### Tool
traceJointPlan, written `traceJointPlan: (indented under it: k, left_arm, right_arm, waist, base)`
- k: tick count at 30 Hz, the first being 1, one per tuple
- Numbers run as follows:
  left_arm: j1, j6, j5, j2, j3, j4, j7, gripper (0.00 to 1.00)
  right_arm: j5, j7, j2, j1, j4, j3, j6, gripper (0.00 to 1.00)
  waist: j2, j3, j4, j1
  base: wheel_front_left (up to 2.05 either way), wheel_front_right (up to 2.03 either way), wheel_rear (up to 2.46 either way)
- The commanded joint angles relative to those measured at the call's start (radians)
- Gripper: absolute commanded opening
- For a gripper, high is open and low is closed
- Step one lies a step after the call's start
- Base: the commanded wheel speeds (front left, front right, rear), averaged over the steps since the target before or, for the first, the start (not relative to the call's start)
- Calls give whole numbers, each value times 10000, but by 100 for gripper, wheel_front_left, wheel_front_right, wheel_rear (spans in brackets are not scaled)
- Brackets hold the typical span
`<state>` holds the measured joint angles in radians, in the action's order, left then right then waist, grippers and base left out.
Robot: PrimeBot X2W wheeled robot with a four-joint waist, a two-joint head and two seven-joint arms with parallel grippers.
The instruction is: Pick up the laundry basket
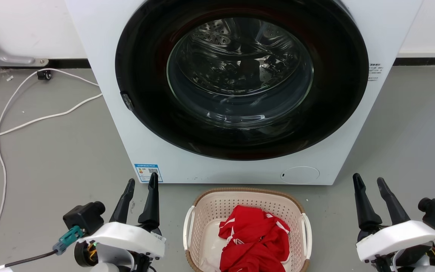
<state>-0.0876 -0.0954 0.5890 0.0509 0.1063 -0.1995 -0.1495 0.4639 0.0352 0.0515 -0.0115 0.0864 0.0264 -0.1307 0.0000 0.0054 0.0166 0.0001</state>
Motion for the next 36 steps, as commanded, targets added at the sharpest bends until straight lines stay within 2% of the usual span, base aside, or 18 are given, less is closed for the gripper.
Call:
traceJointPlan:
  k: [1,19,36]
  left_arm:
    - [-132,17,-250,15,36,71,-80,100]
    - [-90,69,-2336,6,229,-113,-507,100]
    - [-101,248,-3784,-1,353,-253,-851,100]
  right_arm:
    - [-280,25,-2,8,-161,1,1,100]
    - [-2074,-25,-8,236,-343,-41,0,100]
    - [-3336,46,-14,414,-465,-135,1,100]
  waist:
    - [0,-3,-2,0]
    - [0,10,26,0]
    - [0,17,58,0]
  base:
    - [0,0,0]
    - [0,0,0]
    - [0,0,0]
